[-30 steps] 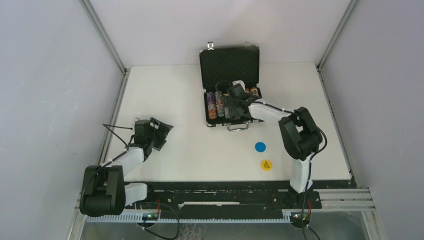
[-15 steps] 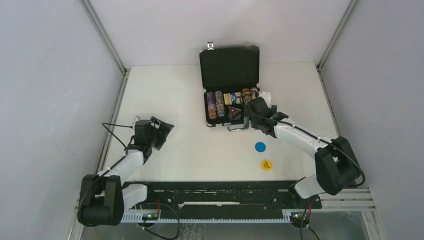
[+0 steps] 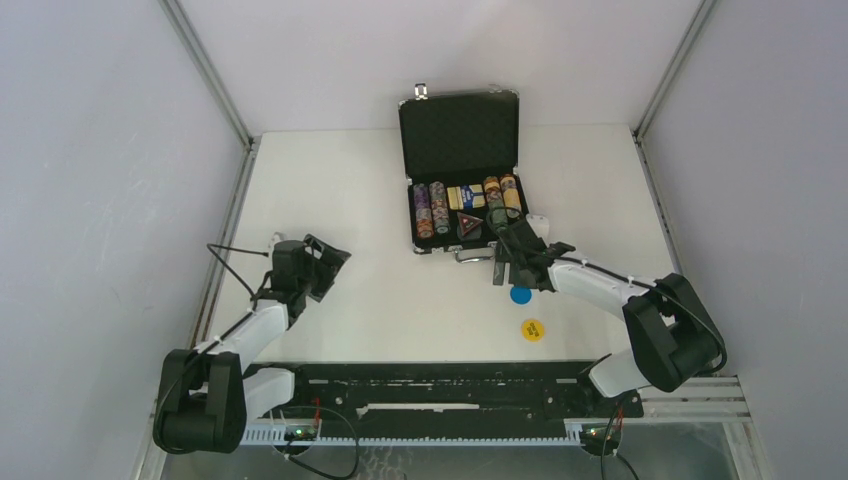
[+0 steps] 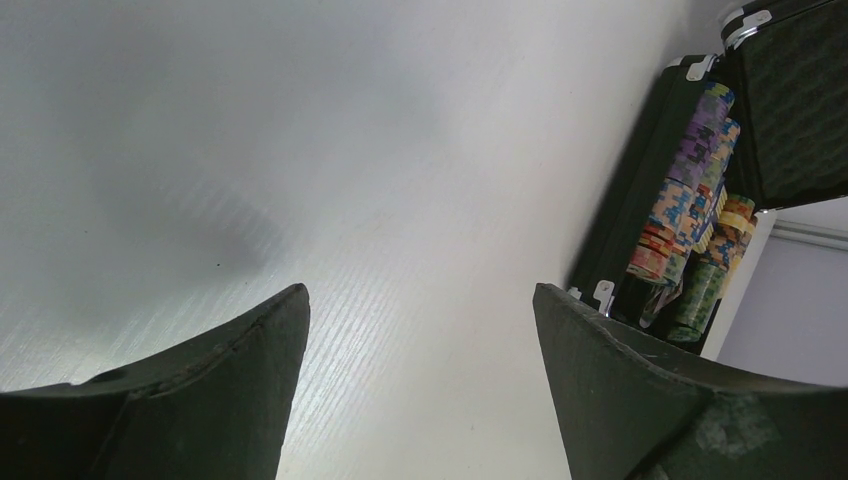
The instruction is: Pack up texas hold em set
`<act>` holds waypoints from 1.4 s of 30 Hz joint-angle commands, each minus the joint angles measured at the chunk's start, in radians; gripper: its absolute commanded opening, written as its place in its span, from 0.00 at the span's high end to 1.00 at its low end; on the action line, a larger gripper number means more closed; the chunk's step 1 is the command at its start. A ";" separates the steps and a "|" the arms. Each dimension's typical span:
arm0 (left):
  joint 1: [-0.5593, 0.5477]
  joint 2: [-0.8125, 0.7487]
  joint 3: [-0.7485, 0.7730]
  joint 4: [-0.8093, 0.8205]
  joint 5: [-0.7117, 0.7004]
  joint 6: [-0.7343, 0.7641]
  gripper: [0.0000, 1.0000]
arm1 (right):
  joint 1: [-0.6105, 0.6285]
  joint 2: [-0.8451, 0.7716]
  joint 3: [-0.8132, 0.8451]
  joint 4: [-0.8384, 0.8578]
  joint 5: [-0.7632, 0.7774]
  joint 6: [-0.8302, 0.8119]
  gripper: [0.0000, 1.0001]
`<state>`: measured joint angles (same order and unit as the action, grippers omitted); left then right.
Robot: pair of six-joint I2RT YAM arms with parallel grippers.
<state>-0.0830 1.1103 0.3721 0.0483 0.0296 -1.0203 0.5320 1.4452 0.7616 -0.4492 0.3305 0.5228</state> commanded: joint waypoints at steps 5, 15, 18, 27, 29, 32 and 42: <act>-0.007 0.005 0.003 0.017 0.014 0.012 0.13 | 0.039 -0.017 -0.006 0.004 0.005 0.041 0.05; -0.008 0.009 0.000 0.028 0.033 0.004 0.14 | 0.074 -0.022 -0.048 -0.016 0.021 0.095 0.06; -0.010 0.011 0.001 0.029 0.035 0.003 0.14 | 0.080 -0.021 -0.059 -0.023 0.024 0.107 0.08; -0.011 0.010 0.000 0.030 0.032 0.004 0.14 | 0.092 -0.020 -0.086 0.017 0.017 0.115 0.21; -0.011 0.010 0.000 0.030 0.032 0.004 0.14 | 0.092 -0.019 -0.086 0.021 0.015 0.115 0.26; -0.011 0.011 0.000 0.030 0.034 0.003 0.14 | 0.094 -0.025 -0.086 0.017 0.014 0.116 0.31; -0.011 0.012 0.002 0.030 0.039 0.004 0.14 | 0.098 -0.068 -0.070 0.005 0.021 0.114 0.43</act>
<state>-0.0891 1.1198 0.3721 0.0475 0.0566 -1.0206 0.6189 1.4208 0.6815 -0.4419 0.3435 0.6205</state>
